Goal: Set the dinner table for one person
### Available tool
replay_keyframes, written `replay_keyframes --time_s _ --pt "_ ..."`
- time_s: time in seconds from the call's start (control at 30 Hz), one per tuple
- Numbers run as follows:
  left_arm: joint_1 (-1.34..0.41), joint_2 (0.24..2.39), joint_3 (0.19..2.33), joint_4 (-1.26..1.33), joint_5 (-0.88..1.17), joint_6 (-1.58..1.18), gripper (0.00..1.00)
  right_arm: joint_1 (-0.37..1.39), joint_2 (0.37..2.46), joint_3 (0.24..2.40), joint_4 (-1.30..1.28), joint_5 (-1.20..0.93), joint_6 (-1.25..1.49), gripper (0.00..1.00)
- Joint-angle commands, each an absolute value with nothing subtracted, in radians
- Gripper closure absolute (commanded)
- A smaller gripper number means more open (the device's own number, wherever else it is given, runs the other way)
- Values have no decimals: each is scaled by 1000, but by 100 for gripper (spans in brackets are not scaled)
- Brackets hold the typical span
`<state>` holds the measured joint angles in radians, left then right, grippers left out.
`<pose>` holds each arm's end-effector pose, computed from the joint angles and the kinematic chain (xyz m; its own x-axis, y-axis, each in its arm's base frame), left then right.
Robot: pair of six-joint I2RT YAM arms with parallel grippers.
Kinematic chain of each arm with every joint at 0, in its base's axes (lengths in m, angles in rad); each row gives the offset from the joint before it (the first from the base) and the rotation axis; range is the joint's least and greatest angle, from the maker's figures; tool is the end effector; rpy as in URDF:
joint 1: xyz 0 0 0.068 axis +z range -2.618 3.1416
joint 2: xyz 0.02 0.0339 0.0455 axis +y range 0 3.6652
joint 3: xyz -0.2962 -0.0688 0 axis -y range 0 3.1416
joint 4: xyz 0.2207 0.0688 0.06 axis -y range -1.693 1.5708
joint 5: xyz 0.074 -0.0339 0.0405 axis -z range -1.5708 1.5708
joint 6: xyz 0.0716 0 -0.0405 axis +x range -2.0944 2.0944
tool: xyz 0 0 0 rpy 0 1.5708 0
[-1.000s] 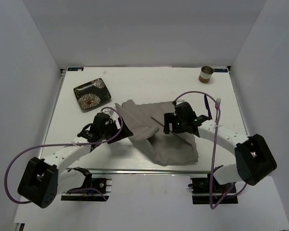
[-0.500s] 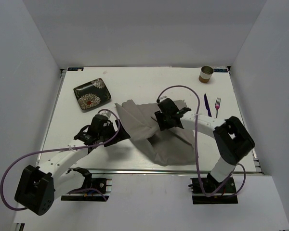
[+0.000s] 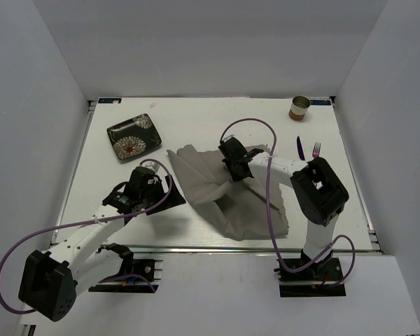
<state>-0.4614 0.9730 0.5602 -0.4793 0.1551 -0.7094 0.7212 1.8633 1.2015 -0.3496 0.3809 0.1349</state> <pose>0.1476 -0.0858 0.2121 -0.8719 -0.2852 -0.3980 -0.0544 0.8642 -0.5002 0.3112 0.2381 0.1898 -0.6933 -0.4433 -0.5682 -0.3750 0.8952 -0.2409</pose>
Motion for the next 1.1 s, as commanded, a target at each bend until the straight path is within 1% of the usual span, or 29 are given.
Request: replay_keyframes --time_s 0.0,0.1,0.27,0.37,0.43,0.47,0.5,0.53,0.57,0.63,0.7,0.73,0.77,0.87,0.97,1.07 --pt "-463 957 597 -500 146 -681 3 713 1839 1252 -367 437 126 100" --pt "-463 962 598 -500 150 -681 3 692 1816 1272 -370 442 120 100" --pt "-463 946 606 -512 147 -681 3 598 1847 1328 -414 443 139 100" --pt "-463 928 614 -535 134 -680 3 517 1838 1348 -439 510 187 100" --pt "-463 919 618 -554 124 -677 3 494 1835 1373 -471 560 216 100" --pt "-463 913 621 -560 121 -676 3 474 1838 1396 -533 583 242 100" --pt "-463 908 626 -567 115 -676 3 462 1838 1446 -567 619 256 89" --pt "-463 907 627 -583 106 -678 3 457 1832 1466 -590 629 267 62" --pt "-463 904 635 -591 98 -680 3 457 1821 1476 -621 640 282 11" --pt "-463 904 640 -604 74 -692 3 466 1775 1473 -624 599 285 11" --pt "-463 907 650 -620 51 -719 3 486 1708 1413 -582 438 282 11" --pt "-463 905 653 -632 26 -732 3 495 1689 1381 -549 305 275 12" --pt "-463 907 666 -655 -23 -761 3 512 1675 1341 -528 270 284 14" --pt "-463 907 689 -690 -81 -819 3 557 1684 1292 -526 171 314 17" --pt "-463 920 722 -751 -155 -868 3 632 1666 1203 -476 69 334 18" --pt "-463 953 759 -816 -209 -913 3 687 1655 1164 -460 28 368 19"
